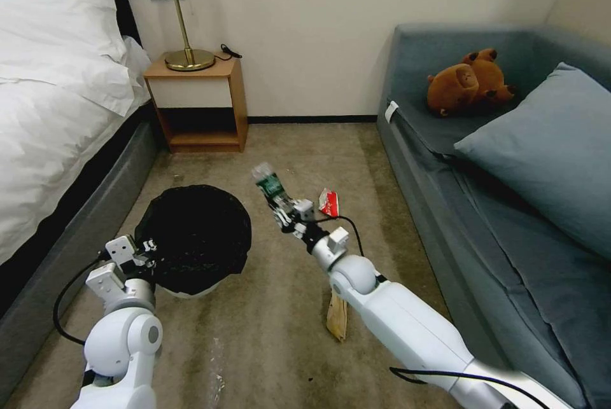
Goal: Pick up the trash bin, then pick up the garbage on the floor and place it into the trash bin.
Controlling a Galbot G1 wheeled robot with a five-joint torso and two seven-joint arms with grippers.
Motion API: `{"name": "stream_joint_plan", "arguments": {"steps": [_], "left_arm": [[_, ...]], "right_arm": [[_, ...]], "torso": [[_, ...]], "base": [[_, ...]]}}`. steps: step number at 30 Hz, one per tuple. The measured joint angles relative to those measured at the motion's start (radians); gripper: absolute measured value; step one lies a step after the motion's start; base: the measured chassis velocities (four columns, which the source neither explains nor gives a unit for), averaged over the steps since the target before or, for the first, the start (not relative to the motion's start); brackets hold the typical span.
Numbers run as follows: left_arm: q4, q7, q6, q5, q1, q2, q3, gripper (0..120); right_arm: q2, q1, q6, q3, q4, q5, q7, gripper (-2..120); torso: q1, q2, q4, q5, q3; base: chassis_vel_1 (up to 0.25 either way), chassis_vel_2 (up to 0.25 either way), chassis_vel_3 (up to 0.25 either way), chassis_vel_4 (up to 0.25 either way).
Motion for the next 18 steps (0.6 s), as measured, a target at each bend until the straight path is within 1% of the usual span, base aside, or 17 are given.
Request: {"name": "stream_joint_plan", "arguments": {"steps": [3,5,7,8,10,11,13,18], "left_arm": [[0.007,0.000,0.000,0.004,-0.009,-0.008,0.001,4],[0.008,0.000,0.000,0.006,-0.012,-0.011,0.002,4],[0.011,0.000,0.000,0.008,-0.017,-0.019,0.003,4],[0.011,0.000,0.000,0.008,-0.017,-0.019,0.003,4],[0.017,0.000,0.000,0.010,-0.021,-0.025,0.002,4],[0.017,0.000,0.000,0.010,-0.021,-0.025,0.002,4],[0.023,0.000,-0.005,0.017,-0.019,-0.032,0.006,4],[0.023,0.000,-0.007,0.028,-0.016,-0.038,0.014,4]], "right_arm": [[0.007,0.039,-0.015,-0.055,0.019,0.011,0.023,24],[0.012,0.051,-0.018,-0.075,0.020,0.014,0.029,24],[0.025,0.084,-0.024,-0.124,0.011,0.016,0.037,24],[0.025,0.084,-0.024,-0.124,0.011,0.016,0.037,24],[0.040,0.108,-0.026,-0.168,-0.008,0.017,0.042,24],[0.040,0.108,-0.026,-0.168,-0.008,0.017,0.042,24],[0.065,0.128,-0.027,-0.208,-0.038,0.014,0.051,24],[0.101,0.144,-0.026,-0.239,-0.081,0.004,0.056,24]], "torso": [[0.000,0.000,-0.0001,-0.0001,0.000],[0.000,0.000,0.0000,-0.0001,0.000],[0.000,0.000,0.0000,-0.0001,0.000],[0.000,0.000,0.0000,-0.0001,0.000],[0.000,0.000,0.0000,0.0000,0.000],[0.000,0.000,0.0000,0.0000,0.000],[0.000,0.000,0.0000,-0.0001,0.000],[0.000,0.000,0.0000,-0.0001,0.000]], "base": [[0.000,0.000,0.000,0.000],[0.000,0.000,0.000,0.000],[0.000,0.000,0.000,0.000],[0.000,0.000,0.000,0.000],[0.000,0.000,0.000,0.000],[0.000,0.000,0.000,0.000],[0.000,0.000,0.000,0.000],[0.000,0.000,0.000,0.000]]}}
